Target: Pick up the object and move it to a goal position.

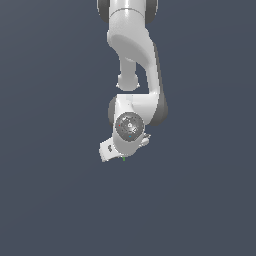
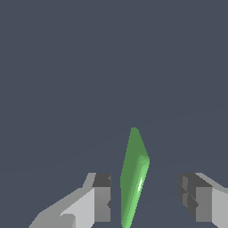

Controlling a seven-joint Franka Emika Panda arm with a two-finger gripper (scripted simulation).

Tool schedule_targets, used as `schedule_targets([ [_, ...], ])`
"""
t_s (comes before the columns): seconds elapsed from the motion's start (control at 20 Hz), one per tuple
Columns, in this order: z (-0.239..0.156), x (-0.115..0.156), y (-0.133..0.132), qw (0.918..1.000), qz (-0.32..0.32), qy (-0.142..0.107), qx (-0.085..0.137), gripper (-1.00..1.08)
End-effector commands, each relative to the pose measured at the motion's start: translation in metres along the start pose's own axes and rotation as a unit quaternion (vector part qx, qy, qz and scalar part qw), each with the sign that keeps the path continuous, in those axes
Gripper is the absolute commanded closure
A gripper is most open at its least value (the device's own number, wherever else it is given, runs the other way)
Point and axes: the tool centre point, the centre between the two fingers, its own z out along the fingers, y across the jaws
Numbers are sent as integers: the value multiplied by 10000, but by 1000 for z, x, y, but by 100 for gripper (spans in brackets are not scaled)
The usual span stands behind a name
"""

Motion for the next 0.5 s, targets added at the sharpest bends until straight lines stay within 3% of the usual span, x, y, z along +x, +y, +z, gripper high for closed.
schedule_targets([
  [0.0,2,1,2,10000,-70,-46,-3,-20],
  [0.45,12,1,3,10000,-79,-56,-2,-20],
])
